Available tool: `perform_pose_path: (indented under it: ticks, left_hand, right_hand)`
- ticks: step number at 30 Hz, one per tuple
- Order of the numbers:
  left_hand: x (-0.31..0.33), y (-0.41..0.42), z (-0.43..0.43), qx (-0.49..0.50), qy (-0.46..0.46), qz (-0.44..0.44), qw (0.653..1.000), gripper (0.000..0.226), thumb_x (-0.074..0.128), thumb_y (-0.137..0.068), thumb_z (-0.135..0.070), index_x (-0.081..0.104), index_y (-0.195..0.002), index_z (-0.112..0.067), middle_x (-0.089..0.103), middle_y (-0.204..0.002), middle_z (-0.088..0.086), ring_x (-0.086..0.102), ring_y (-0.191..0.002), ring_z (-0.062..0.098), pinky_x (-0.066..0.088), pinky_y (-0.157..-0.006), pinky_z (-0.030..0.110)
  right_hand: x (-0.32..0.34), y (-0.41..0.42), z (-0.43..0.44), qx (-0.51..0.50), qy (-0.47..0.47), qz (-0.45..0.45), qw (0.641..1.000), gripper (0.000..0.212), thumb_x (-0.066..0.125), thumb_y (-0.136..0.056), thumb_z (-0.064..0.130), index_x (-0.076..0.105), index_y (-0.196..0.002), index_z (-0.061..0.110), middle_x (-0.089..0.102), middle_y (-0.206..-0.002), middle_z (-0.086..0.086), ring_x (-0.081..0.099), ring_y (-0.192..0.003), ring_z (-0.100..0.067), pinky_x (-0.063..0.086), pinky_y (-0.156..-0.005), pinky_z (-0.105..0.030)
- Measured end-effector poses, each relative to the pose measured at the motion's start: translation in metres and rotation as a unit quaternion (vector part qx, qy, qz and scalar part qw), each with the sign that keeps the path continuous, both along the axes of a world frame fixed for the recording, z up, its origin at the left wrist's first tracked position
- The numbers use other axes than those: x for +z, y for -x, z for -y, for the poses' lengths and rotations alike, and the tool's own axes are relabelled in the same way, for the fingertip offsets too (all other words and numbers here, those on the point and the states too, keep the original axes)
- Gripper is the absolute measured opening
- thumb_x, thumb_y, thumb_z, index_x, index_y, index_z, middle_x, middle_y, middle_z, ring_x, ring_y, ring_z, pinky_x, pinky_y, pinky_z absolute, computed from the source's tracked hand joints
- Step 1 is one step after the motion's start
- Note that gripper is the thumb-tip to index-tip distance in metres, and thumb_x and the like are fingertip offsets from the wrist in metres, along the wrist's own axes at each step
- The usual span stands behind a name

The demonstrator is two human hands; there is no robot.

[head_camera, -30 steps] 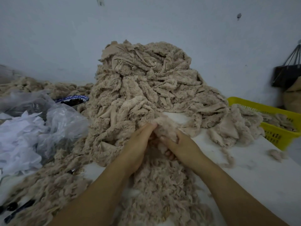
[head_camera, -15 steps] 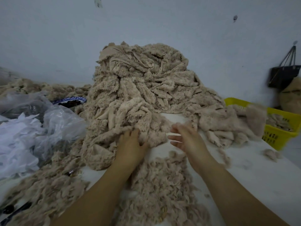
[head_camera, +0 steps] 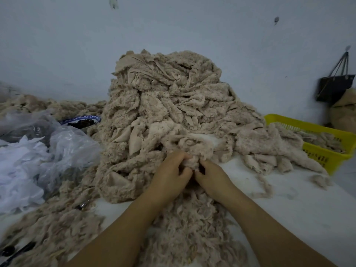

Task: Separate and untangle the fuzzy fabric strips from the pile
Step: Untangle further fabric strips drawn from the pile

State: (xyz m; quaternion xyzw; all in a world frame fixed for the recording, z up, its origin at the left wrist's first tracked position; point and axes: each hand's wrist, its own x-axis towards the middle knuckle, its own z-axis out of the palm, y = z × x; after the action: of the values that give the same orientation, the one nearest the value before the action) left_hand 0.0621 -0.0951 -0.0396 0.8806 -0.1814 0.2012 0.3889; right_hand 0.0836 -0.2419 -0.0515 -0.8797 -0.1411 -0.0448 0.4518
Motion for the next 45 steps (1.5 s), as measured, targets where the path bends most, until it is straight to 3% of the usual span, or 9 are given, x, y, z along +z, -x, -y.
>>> perform_pose_path:
  ticks: [6,13,16,20,25,29,36,41,45]
  left_hand:
    - [0.002,-0.012,-0.025,0.185,0.139,0.008,0.973,0.008,0.048,-0.094,-0.011,0.053,-0.088,-0.010,0.053,-0.079,0.006,0.048,-0.069,0.018,0.037,-0.059,0.031]
    - [-0.004,-0.033,-0.077,0.369,0.548,-0.088,0.745,0.031,0.034,-0.100,-0.020,0.054,-0.125,-0.019,0.056,-0.128,0.009,0.055,-0.112,0.029,0.046,-0.103,0.046]
    - [-0.002,-0.029,-0.071,0.387,0.428,-0.067,0.814,0.035,0.036,-0.102,-0.027,0.047,-0.135,-0.018,0.049,-0.134,0.006,0.048,-0.116,0.025,0.040,-0.107,0.044]
    - [0.005,-0.010,-0.031,0.236,0.104,0.143,0.956,0.040,0.046,-0.090,-0.028,0.057,-0.128,-0.018,0.048,-0.136,0.000,0.033,-0.128,0.009,0.029,-0.109,0.035]
    - [-0.001,-0.008,0.000,-0.019,-0.086,0.088,0.992,0.040,0.055,-0.089,-0.016,0.058,-0.129,-0.019,0.061,-0.124,-0.002,0.047,-0.118,0.015,0.041,-0.099,0.031]
    - [-0.010,-0.017,-0.015,0.047,-0.142,0.072,0.986,0.016,0.056,-0.088,-0.007,0.068,-0.100,-0.007,0.063,-0.098,0.007,0.053,-0.098,0.028,0.040,-0.085,0.038]
    - [-0.013,-0.028,-0.047,0.209,0.062,-0.082,0.972,0.028,0.044,-0.096,-0.002,0.070,-0.103,-0.008,0.070,-0.095,0.009,0.063,-0.090,0.028,0.048,-0.069,0.032]
    - [-0.006,-0.023,-0.042,0.205,0.305,-0.112,0.923,0.034,0.041,-0.096,-0.009,0.069,-0.090,-0.027,0.070,-0.093,0.006,0.065,-0.089,0.027,0.054,-0.071,0.038]
    - [0.006,-0.018,-0.045,0.189,0.459,-0.126,0.859,0.053,0.045,-0.101,-0.021,0.064,-0.059,-0.047,0.059,-0.071,-0.005,0.054,-0.073,0.020,0.047,-0.071,0.035]
  right_hand:
    - [0.010,-0.003,0.006,-0.075,-0.074,0.012,0.994,0.018,0.052,-0.095,0.014,0.051,-0.077,0.017,0.052,-0.069,0.002,0.043,-0.054,-0.004,0.032,-0.042,-0.011]
    - [0.018,-0.001,0.015,-0.158,-0.302,-0.063,0.938,0.026,0.046,-0.099,0.020,0.040,-0.074,0.018,0.031,-0.061,0.005,0.025,-0.054,-0.013,0.026,-0.059,-0.034]
    - [0.019,0.001,0.019,-0.153,-0.349,-0.064,0.922,0.023,0.045,-0.100,0.017,0.040,-0.078,0.017,0.031,-0.062,0.004,0.025,-0.055,-0.014,0.027,-0.063,-0.039]
    - [0.017,0.006,0.010,-0.085,-0.293,-0.002,0.952,0.026,0.046,-0.101,0.019,0.048,-0.075,0.022,0.051,-0.050,0.011,0.046,-0.046,-0.006,0.043,-0.048,-0.021]
    - [0.016,0.012,-0.005,0.007,-0.141,0.070,0.988,0.024,0.050,-0.097,0.018,0.053,-0.076,0.031,0.057,-0.065,0.010,0.049,-0.054,-0.004,0.041,-0.052,-0.021]
    - [0.019,0.014,-0.006,0.004,-0.119,0.090,0.989,0.021,0.047,-0.093,0.010,0.048,-0.073,0.015,0.048,-0.063,0.007,0.037,-0.054,-0.005,0.034,-0.054,-0.025]
    - [0.029,0.013,0.009,-0.124,-0.265,0.083,0.952,0.037,0.040,-0.099,0.012,0.045,-0.064,0.023,0.033,-0.045,0.012,0.026,-0.042,-0.006,0.023,-0.040,-0.020]
    - [0.028,0.010,0.008,-0.101,-0.367,0.024,0.925,0.028,0.042,-0.091,0.010,0.052,-0.065,0.009,0.049,-0.064,-0.003,0.044,-0.060,-0.015,0.038,-0.061,-0.031]
    - [0.026,0.000,0.015,-0.091,-0.486,-0.062,0.867,0.044,0.045,-0.090,0.023,0.042,-0.046,0.023,0.044,-0.057,0.005,0.040,-0.055,-0.011,0.037,-0.068,-0.034]
